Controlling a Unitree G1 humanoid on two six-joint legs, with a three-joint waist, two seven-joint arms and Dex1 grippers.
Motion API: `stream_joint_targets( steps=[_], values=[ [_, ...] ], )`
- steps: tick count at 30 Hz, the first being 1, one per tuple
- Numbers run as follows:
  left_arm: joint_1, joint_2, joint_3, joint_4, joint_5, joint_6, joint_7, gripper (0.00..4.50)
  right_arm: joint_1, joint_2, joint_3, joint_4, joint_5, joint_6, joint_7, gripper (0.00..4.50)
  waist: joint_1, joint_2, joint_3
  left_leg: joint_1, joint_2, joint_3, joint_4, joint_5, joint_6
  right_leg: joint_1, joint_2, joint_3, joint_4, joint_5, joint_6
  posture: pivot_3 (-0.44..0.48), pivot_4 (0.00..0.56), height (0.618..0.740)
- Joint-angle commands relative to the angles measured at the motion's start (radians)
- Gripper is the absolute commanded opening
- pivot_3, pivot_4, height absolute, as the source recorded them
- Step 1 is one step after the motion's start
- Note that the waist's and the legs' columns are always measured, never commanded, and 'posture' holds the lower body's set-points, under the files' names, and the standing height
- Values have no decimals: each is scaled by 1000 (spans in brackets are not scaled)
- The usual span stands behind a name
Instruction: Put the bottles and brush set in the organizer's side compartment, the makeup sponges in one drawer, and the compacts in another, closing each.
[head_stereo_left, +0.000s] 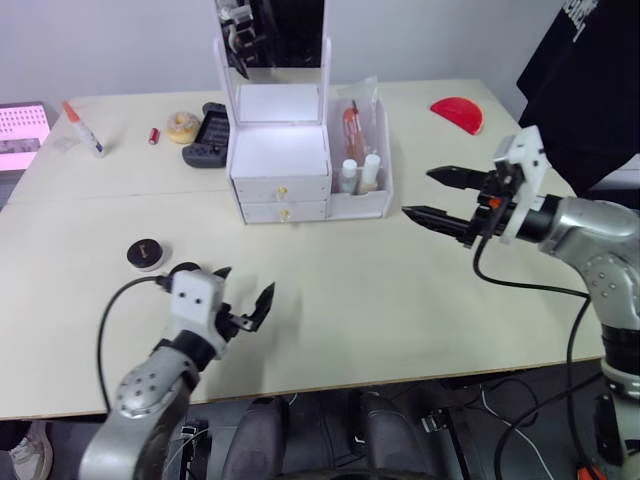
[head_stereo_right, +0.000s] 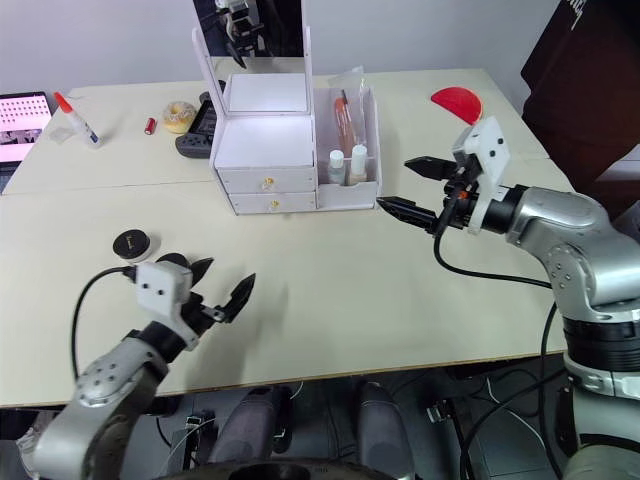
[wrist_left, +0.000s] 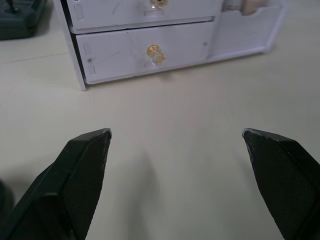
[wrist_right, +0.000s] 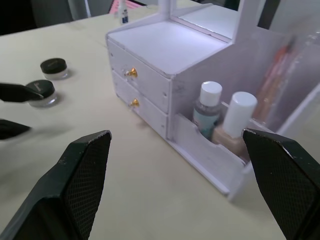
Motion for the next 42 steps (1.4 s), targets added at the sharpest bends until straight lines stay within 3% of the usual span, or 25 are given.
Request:
stream_joint_targets(
  steps=[1, 8, 18, 22, 25, 30, 42],
  values=[
    [-84, -54, -92, 75, 145, -73, 123, 4418, -46, 14, 18, -7, -14, -11, 24, 4500, -1, 0, 0, 0, 0, -1, 0, 0, 0, 0, 0, 0, 0, 0, 0, 0, 150, 737],
    [-225, -195, -123, 293, 232, -167, 247, 4418, -64, 43, 24, 0, -5, 10, 49, 4500, -1, 0, 0, 0, 0, -1, 0, -1, 1, 0, 1, 0, 0, 0, 0, 0, 150, 737],
    [-433, -246, -83, 627, 257, -333, 277, 4418, -56, 57, 60, -10, -52, -28, 74, 4500, -9, 1, 0, -2, -2, -7, 1, -1, 1, 2, -1, -5, 1, 0, 1, 0, 150, 737],
    [-478, -265, -70, 696, 263, -372, 292, 4418, -56, 55, 72, -23, -57, -26, 96, 4500, -32, 5, 2, -9, -45, -71, 1, 8, 14, 17, -40, -56, 22, -21, 23, 0, 150, 737],
    [-494, -275, -67, 732, 274, -394, 310, 4418, -53, 54, 63, -28, -47, -8, 98, 4500, -24, 7, 2, -10, -92, -132, -2, 15, 22, 27, -64, -81, 37, -37, 33, 0, 150, 737],
    [-518, -289, -61, 785, 273, -432, 314, 4418, -45, 43, 46, -34, -39, 9, 98, 4500, 0, 9, 2, -12, -89, -125, -2, 21, 10, 22, -62, -75, 35, -35, 29, 0, 150, 737],
    [-599, -339, -82, 927, 296, -493, 325, 4418, -18, 35, 10, -79, -25, 48, 88, 4500, 1, 8, 2, -14, -90, -116, -2, 20, 9, 18, -63, -62, 30, -32, 35, 0, 150, 737]
  ],
)
